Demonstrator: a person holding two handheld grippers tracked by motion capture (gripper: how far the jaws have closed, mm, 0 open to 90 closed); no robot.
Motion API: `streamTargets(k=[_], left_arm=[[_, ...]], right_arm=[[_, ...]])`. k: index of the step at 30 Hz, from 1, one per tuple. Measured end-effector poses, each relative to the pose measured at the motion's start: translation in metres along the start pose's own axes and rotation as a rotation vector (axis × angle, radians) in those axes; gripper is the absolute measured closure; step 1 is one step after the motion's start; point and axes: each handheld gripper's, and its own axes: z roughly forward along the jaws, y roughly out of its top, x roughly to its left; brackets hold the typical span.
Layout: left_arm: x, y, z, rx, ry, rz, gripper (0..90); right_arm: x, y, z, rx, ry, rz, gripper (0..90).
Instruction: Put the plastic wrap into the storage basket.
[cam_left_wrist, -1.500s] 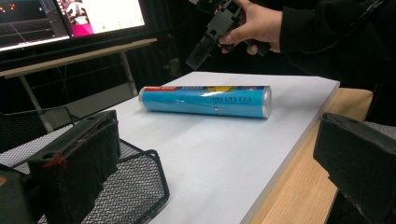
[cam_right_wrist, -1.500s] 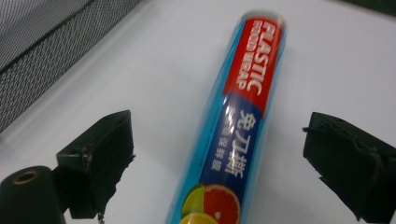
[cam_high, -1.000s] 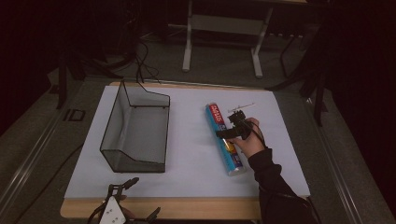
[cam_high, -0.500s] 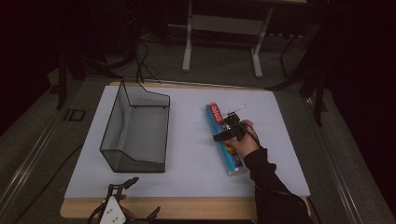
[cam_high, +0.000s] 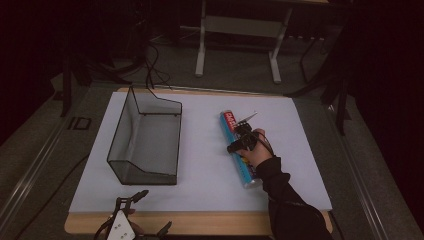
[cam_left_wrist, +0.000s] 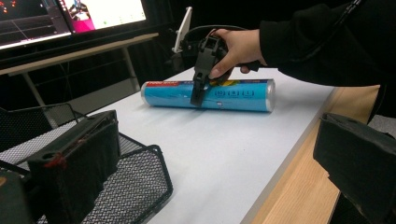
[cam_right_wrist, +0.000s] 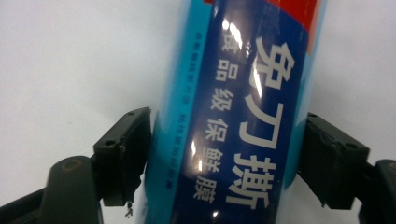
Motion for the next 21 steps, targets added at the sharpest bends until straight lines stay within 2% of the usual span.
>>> streamTargets(k=[5, 10, 11, 15, 19, 20, 21], left_arm=[[0.000, 0.000, 0.000, 0.005, 0.003, 0.004, 1.3], [-0.001, 0.000, 0.002, 0.016, 0.009, 0.013, 1.3], [-0.001, 0.000, 0.002, 0.015, 0.010, 0.015, 1.3], [-0.001, 0.000, 0.001, 0.015, 0.012, 0.015, 1.3], [-0.002, -0.001, 0.003, 0.029, 0.021, 0.024, 1.3], [-0.002, -0.001, 0.004, 0.036, 0.022, 0.029, 1.3], [-0.002, -0.001, 0.004, 0.035, 0.020, 0.030, 1.3]], right_arm=[[0.002, 0.002, 0.006, 0.046, -0.007, 0.022, 26.3], [0.006, 0.006, 0.007, 0.079, -0.036, 0.008, 26.6], [0.008, 0.008, 0.008, 0.103, -0.045, -0.005, 26.4], [0.006, 0.013, 0.011, 0.146, -0.034, 0.005, 26.9], [0.006, 0.014, 0.012, 0.150, -0.031, 0.023, 27.6], [0.006, 0.013, 0.011, 0.144, -0.032, 0.052, 28.9], [0.006, 0.013, 0.011, 0.144, -0.032, 0.052, 28.9]])
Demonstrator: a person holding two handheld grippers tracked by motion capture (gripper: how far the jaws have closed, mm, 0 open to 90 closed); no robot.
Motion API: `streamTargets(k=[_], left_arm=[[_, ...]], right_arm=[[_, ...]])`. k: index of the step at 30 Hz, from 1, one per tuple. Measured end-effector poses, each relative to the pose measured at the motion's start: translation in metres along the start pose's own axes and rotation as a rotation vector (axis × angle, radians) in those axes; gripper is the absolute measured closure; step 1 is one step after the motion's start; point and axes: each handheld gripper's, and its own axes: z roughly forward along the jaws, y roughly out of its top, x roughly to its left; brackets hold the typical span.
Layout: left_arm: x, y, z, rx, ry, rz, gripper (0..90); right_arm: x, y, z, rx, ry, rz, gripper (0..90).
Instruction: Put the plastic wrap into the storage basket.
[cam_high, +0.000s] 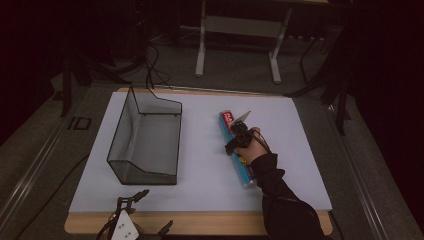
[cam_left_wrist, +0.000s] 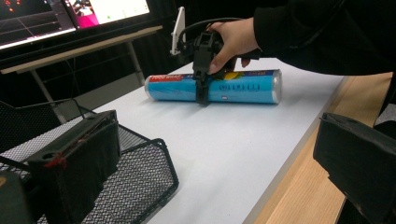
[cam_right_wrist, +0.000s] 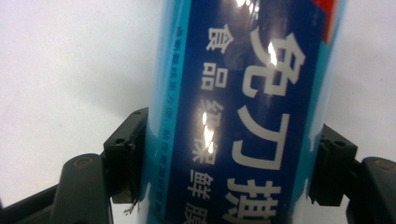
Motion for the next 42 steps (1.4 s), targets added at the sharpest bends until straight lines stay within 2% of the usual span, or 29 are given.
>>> streamTargets(k=[2, 4, 13, 14, 20, 22, 27, 30, 37, 42], left_arm=[[0.001, 0.000, 0.000, -0.001, -0.001, 0.001, 1.3], [0.001, 0.000, 0.001, -0.001, 0.000, 0.000, 1.3], [0.001, 0.000, 0.002, -0.002, -0.003, 0.002, 1.3], [0.001, 0.000, 0.001, -0.002, -0.003, 0.002, 1.3], [0.001, 0.000, 0.001, -0.004, -0.002, 0.001, 1.3], [0.001, 0.000, 0.001, -0.003, -0.001, 0.002, 1.3], [0.001, 0.000, 0.002, -0.003, 0.000, 0.001, 1.3], [0.001, 0.000, 0.002, -0.004, 0.000, 0.002, 1.3], [0.002, 0.001, 0.001, -0.013, 0.014, -0.007, 1.3], [0.002, 0.001, 0.002, -0.005, 0.009, -0.001, 1.3]], right_arm=[[-0.006, -0.001, -0.002, -0.017, 0.040, 0.047, 30.2], [-0.008, -0.003, -0.002, -0.032, 0.055, 0.070, 30.7], [-0.010, -0.003, -0.008, -0.048, 0.094, 0.086, 31.2], [-0.011, -0.003, -0.013, -0.068, 0.109, 0.095, 31.2], [-0.013, -0.001, -0.025, -0.119, 0.128, 0.115, 31.3], [-0.015, 0.000, -0.036, -0.159, 0.148, 0.125, 31.3], [-0.015, 0.000, -0.052, -0.213, 0.160, 0.132, 31.3], [-0.012, 0.002, -0.064, -0.246, 0.163, 0.132, 31.4], [-0.002, 0.006, -0.079, -0.297, 0.196, 0.141, 31.4], [0.008, 0.012, -0.090, -0.332, 0.205, 0.125, 31.5]])
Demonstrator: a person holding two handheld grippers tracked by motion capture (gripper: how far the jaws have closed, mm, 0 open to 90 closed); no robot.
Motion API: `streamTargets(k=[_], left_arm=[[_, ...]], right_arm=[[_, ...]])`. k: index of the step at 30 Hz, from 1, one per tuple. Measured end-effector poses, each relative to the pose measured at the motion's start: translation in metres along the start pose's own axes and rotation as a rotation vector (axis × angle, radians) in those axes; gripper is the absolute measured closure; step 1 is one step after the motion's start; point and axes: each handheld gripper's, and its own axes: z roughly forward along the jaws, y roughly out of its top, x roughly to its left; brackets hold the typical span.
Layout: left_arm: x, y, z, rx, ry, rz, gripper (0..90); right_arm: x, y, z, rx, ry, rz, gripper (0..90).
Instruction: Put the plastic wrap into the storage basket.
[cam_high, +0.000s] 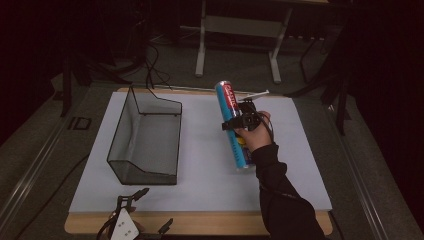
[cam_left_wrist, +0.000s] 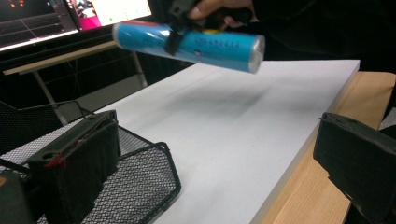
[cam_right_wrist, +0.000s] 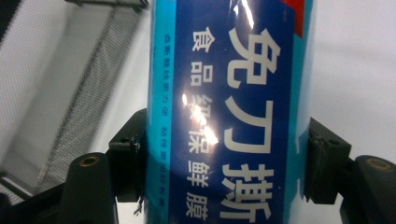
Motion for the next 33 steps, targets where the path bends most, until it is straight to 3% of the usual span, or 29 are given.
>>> streamTargets(k=[10, 15, 33], left_arm=[[0.000, 0.000, -0.001, -0.004, 0.007, -0.001, 1.3], [0.001, 0.000, -0.002, -0.009, 0.008, -0.003, 1.3], [0.001, 0.000, -0.003, -0.009, 0.002, 0.001, 1.3]], right_arm=[[0.030, 0.015, -0.010, -0.053, 0.033, -0.007, 31.5], [0.043, 0.020, -0.010, -0.069, 0.024, -0.017, 31.5], [0.099, 0.041, -0.004, -0.135, 0.112, -0.036, 31.5]])
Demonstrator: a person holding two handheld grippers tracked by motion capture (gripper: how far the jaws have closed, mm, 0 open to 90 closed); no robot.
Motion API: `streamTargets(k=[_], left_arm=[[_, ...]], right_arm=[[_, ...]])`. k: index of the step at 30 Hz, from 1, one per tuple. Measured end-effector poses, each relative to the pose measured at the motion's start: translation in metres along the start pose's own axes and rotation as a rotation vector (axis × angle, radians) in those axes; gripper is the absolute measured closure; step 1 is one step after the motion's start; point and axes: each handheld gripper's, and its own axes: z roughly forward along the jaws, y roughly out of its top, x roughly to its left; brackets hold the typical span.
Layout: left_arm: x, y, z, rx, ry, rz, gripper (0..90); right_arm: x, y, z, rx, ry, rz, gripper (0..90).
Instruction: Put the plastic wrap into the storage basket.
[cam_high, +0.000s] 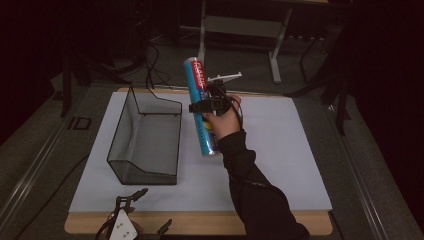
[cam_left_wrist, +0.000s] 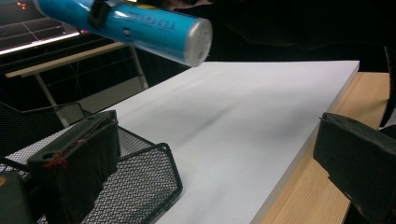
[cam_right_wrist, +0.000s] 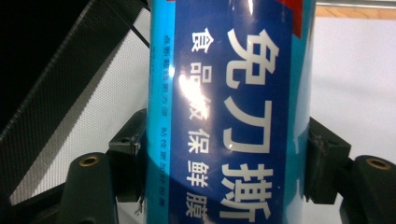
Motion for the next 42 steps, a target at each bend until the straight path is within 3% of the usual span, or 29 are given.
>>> streamTargets(k=[17, 24, 32, 36, 42], left_arm=[[0.000, 0.000, -0.002, -0.011, 0.001, -0.010, 1.3], [0.000, 0.000, -0.002, -0.003, -0.002, -0.002, 1.3], [0.000, 0.000, -0.003, -0.003, -0.001, 0.002, 1.3], [0.000, 0.000, -0.003, -0.005, -0.003, 0.001, 1.3], [0.000, 0.001, -0.003, -0.007, -0.008, -0.002, 1.3]], right_arm=[[0.054, 0.011, 0.041, -0.031, 0.093, -0.008, 31.6], [0.074, 0.003, 0.071, -0.071, 0.157, 0.012, 31.5], [0.084, -0.011, 0.093, -0.090, 0.150, 0.029, 31.6], [0.088, -0.023, 0.108, -0.076, 0.108, 0.005, 31.6], [0.084, -0.034, 0.115, -0.054, 0.108, 0.025, 31.6]])
